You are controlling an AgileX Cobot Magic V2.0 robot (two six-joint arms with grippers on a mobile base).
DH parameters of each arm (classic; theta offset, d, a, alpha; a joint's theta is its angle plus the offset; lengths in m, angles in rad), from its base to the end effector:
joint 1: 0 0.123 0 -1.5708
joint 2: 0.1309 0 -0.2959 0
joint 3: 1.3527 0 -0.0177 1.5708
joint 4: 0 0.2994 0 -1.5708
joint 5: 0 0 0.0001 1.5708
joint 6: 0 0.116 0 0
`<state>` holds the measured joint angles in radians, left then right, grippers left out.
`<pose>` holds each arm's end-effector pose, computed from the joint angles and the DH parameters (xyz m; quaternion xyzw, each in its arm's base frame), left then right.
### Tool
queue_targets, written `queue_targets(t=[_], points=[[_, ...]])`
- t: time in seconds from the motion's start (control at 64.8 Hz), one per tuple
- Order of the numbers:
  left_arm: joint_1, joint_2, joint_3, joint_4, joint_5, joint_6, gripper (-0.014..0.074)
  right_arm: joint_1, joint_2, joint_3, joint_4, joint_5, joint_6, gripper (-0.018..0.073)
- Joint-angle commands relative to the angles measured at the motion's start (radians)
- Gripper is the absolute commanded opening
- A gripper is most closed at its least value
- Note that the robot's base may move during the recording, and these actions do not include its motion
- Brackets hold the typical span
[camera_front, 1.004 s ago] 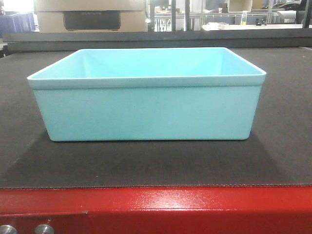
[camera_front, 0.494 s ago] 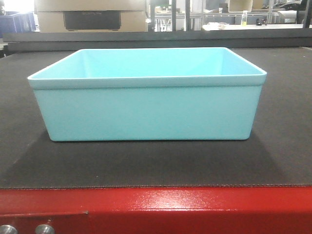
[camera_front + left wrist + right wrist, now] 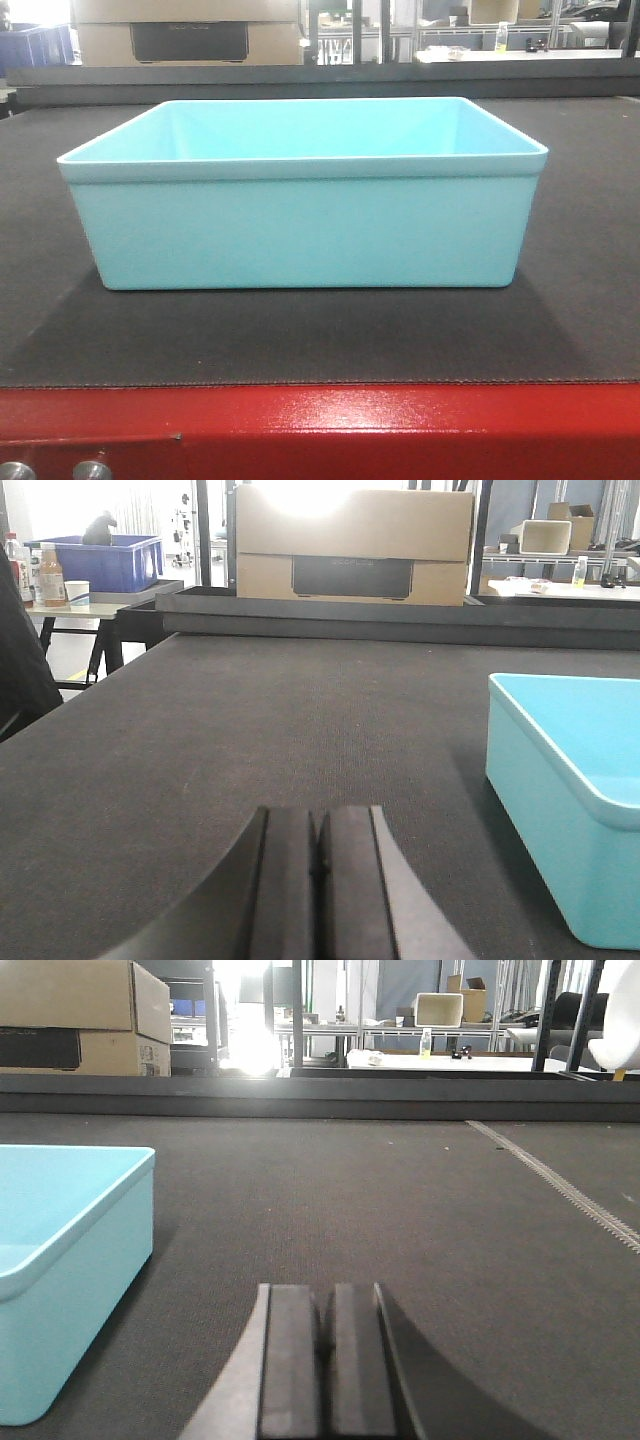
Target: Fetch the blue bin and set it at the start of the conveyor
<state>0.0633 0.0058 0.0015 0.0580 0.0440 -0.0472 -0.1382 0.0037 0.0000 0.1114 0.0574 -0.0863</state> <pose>0.1196 0.0079 0.2089 -0.0192 0.6940 0.0275 0.7192 0.1186 -0.0157 0.2083 0.0546 0.6956 -0.0383 0.7154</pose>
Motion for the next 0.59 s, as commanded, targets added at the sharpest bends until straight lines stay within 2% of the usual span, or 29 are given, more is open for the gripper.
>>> queue_targets(t=[0.0,0.571], points=[[0.002,-0.006,-0.002,-0.002,-0.017,0.003,-0.0111,-0.007,-0.004,0.0,0.005,-0.014,-0.01,-0.0162],[0.002,-0.006,-0.002,-0.002,-0.017,0.003,-0.0111,-0.007,-0.004,0.0,0.005,-0.014,-0.01,-0.0162]])
